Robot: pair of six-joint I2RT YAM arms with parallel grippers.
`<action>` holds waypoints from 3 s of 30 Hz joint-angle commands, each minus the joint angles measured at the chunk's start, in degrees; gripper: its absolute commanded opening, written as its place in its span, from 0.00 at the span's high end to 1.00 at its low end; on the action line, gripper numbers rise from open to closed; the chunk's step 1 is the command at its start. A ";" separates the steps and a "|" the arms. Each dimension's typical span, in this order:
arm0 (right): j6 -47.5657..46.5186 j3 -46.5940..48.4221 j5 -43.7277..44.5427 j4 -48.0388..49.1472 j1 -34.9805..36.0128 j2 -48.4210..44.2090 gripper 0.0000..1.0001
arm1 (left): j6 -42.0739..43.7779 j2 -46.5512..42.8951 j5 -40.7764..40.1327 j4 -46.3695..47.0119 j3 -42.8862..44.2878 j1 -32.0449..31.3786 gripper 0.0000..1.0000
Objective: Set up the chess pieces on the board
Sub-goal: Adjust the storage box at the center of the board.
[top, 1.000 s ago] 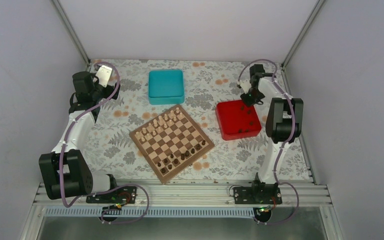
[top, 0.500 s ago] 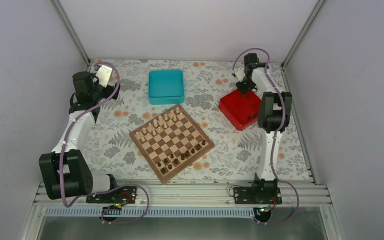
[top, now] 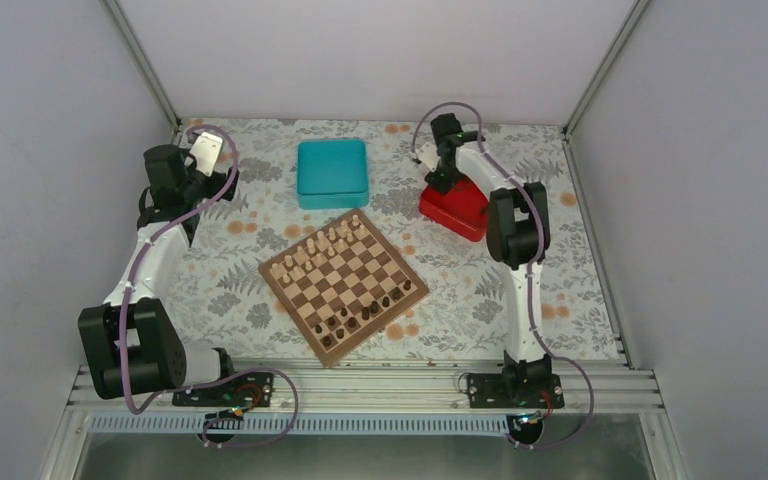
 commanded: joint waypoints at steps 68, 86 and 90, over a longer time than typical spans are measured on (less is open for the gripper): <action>-4.98 -28.81 -11.00 -1.58 5.98 -20.97 0.96 | -0.30 -0.34 1.61 0.77 0.00 0.72 0.00; -4.50 -51.55 -8.46 -5.85 4.82 -40.25 0.96 | -0.22 0.36 2.07 0.59 0.05 0.74 0.00; -4.40 -54.94 -7.73 -6.53 3.61 -43.02 0.96 | -0.22 0.53 2.37 0.45 0.17 0.75 0.00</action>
